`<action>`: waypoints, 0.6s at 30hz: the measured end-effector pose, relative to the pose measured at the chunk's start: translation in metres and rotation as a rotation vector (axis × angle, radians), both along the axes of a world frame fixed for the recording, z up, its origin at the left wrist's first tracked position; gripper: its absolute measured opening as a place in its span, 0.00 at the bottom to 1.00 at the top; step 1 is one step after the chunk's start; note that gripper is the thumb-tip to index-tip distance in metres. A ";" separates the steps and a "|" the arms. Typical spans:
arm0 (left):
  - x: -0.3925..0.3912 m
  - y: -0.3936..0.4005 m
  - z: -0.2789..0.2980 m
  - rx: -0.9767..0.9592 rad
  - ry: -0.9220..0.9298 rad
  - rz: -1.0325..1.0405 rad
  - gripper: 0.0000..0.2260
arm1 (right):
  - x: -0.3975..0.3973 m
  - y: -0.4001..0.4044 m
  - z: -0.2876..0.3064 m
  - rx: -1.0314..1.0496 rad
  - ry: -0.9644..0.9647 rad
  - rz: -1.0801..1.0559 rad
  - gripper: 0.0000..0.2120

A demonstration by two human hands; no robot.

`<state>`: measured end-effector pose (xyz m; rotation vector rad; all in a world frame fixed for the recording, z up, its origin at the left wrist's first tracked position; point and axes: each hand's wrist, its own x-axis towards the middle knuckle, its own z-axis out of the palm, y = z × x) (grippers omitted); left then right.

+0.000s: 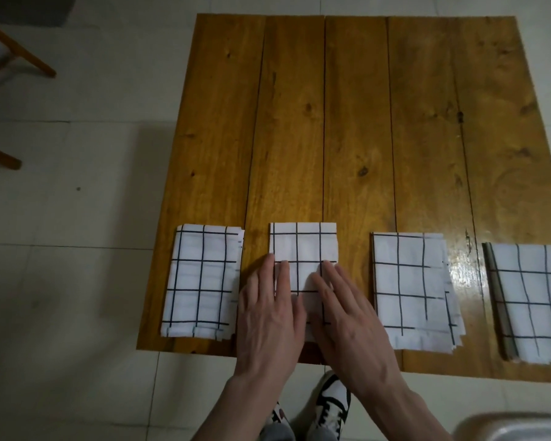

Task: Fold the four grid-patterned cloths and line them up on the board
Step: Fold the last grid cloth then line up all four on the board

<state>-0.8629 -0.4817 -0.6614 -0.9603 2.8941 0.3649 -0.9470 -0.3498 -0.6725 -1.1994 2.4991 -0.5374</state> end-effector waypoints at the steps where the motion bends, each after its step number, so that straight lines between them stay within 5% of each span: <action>1: 0.004 0.001 -0.001 0.000 0.000 -0.005 0.25 | 0.003 0.002 0.000 0.003 0.007 0.006 0.30; 18: 0.014 0.001 -0.006 0.009 0.000 -0.003 0.24 | 0.016 0.008 0.000 0.035 0.020 0.005 0.31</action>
